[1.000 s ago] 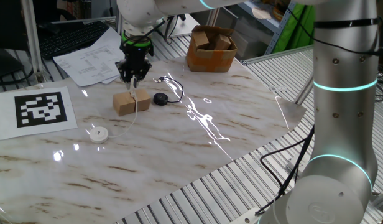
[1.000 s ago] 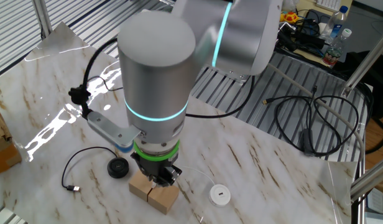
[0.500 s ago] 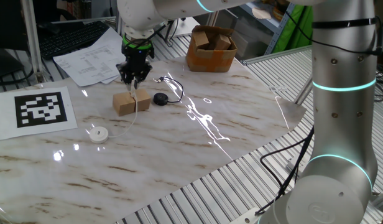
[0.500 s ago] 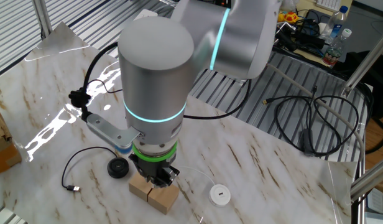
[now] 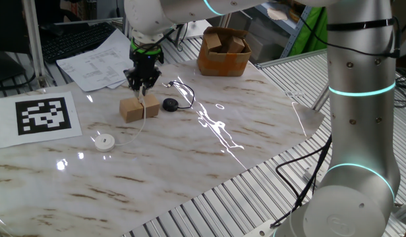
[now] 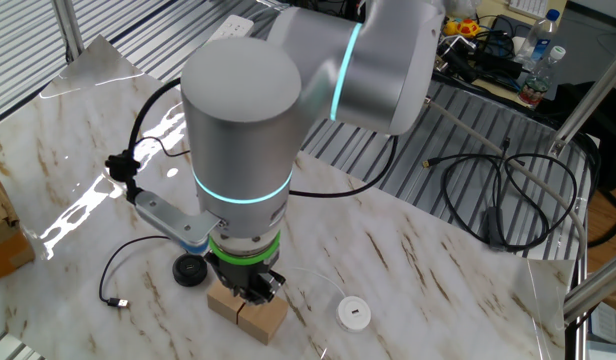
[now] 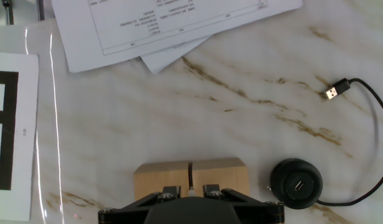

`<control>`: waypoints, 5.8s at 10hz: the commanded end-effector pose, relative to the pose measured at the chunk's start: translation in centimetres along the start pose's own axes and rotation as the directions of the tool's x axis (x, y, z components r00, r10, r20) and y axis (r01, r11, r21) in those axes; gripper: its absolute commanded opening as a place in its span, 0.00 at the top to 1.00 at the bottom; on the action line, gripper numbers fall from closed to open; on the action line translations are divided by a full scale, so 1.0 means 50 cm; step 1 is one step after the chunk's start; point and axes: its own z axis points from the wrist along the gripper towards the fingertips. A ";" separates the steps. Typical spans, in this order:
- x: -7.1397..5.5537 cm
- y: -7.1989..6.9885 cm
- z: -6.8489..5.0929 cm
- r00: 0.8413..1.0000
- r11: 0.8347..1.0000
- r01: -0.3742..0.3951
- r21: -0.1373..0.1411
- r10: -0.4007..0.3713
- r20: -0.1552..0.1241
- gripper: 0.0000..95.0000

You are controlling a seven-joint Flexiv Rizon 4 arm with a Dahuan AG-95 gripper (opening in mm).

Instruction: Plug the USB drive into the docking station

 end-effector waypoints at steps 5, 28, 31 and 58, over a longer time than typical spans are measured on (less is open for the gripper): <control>0.007 -0.001 0.014 1.000 1.000 0.019 0.003 -0.019 0.000 1.00; 0.015 -0.010 -0.042 0.999 1.000 -0.012 0.026 0.014 -0.052 1.00; 0.039 -0.035 -0.072 0.998 0.999 -0.005 0.041 0.007 -0.061 1.00; 0.045 -0.240 -0.031 0.865 0.875 -0.479 0.069 0.484 -0.131 1.00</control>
